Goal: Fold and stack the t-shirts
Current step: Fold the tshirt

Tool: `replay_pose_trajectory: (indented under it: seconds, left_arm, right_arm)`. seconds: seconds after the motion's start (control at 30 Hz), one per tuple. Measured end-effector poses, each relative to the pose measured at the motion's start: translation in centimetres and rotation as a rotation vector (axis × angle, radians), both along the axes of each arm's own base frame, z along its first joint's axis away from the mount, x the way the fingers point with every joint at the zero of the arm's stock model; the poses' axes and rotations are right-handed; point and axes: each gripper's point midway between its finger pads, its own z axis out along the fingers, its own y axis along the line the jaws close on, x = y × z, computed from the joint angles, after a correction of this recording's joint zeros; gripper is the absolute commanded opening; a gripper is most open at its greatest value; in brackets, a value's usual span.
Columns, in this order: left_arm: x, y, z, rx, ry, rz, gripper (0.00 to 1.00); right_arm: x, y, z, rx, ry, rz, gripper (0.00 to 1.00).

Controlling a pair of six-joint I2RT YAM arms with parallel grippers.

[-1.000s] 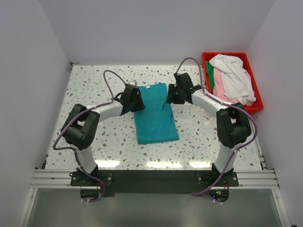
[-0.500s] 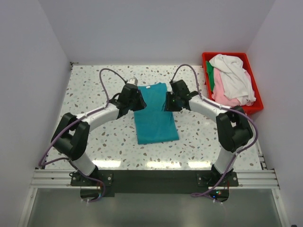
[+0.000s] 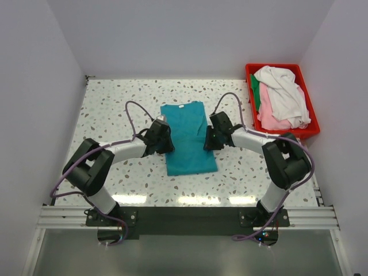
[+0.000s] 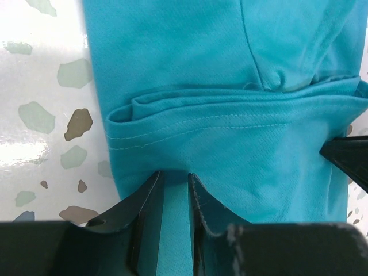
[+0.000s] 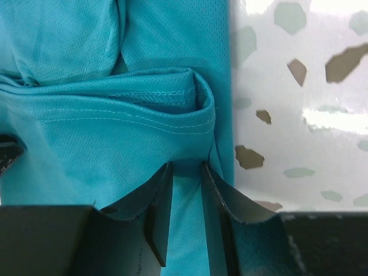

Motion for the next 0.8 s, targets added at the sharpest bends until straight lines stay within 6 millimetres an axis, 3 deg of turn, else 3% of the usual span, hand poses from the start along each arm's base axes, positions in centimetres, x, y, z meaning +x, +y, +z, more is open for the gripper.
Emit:
replay_pose_trajectory:
  seconds: [0.33,0.5,0.67,0.8]
  left_arm:
    - [0.0,0.1,0.2,0.014,-0.010,-0.021,0.39]
    - [-0.2,0.1,2.5,0.005,-0.051,-0.043,0.40]
    - [-1.6,-1.7,6.1,-0.048,-0.123,-0.099,0.32]
    - [-4.6,-4.0,5.6,-0.063,-0.101,-0.177,0.24]
  right_arm:
    - [-2.9,-1.6,0.5,0.012,0.009,-0.031,0.38]
    - [-3.1,-1.7,2.6,0.026,-0.030,-0.027,0.40]
    - [-4.7,0.2,5.3,0.049,-0.091,0.039,0.40]
    - [-7.5,2.1,4.6,0.057,-0.072,0.116,0.38]
